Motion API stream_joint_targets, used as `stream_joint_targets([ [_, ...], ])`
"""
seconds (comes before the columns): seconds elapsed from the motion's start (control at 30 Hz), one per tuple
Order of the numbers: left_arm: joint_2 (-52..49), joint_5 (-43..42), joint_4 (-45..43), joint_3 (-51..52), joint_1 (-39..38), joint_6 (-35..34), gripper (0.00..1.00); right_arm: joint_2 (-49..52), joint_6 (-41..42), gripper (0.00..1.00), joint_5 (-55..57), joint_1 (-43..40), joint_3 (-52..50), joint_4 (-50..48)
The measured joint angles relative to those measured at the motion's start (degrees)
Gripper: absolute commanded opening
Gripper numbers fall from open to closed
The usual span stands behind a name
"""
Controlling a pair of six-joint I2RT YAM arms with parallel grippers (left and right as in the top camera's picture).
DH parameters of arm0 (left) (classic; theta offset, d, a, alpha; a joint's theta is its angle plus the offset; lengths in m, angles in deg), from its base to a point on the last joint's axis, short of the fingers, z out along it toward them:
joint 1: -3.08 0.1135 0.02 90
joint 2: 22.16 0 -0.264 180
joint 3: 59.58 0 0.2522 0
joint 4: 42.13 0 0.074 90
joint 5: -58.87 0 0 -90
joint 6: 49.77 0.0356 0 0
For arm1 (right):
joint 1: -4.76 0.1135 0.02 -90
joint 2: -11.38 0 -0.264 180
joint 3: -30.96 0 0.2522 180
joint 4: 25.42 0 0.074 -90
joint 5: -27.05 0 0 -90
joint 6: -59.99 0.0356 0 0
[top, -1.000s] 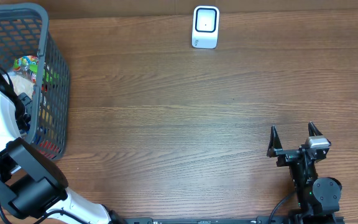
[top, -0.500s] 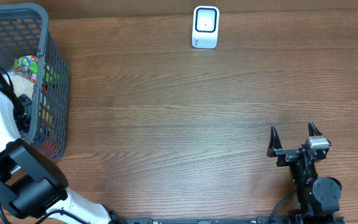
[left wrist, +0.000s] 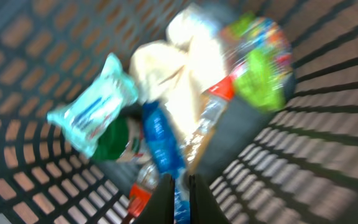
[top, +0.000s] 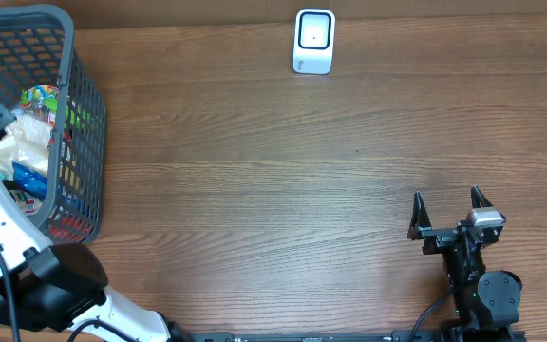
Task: Scan the item barcode
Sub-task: 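Grasp the blue Oreo pack inside the basket with the left gripper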
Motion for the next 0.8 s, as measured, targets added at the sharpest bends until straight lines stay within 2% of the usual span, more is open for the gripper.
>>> stream_joint_targets([
  [0.23, 1.8, -0.2, 1.1, -6.3, -5.6, 0.3, 0.05, 0.0, 0.0, 1.00, 0.0, 0.0, 0.0, 0.0],
  [0.37, 2.1, 2.2, 2.3, -6.2, -5.8, -2.1, 0.42, 0.0, 0.0, 1.00, 0.0, 0.0, 0.0, 0.0],
  [0.43, 2.1, 3.2, 2.4, -5.3, -4.9, -3.6, 0.56, 0.0, 0.0, 1.00, 0.0, 0.0, 0.0, 0.0],
  [0.47, 2.1, 3.6, 2.4, -4.4, -4.0, -4.6, 0.60, 0.0, 0.0, 1.00, 0.0, 0.0, 0.0, 0.0],
  [0.63, 2.1, 4.2, 0.1, 1.7, -0.5, -5.9, 0.62, 0.0, 0.0, 1.00, 0.0, 0.0, 0.0, 0.0],
  [0.8, 2.0, 4.4, -7.9, 13.4, 1.2, -6.1, 0.61, 0.0, 0.0, 1.00, 0.0, 0.0, 0.0, 0.0],
])
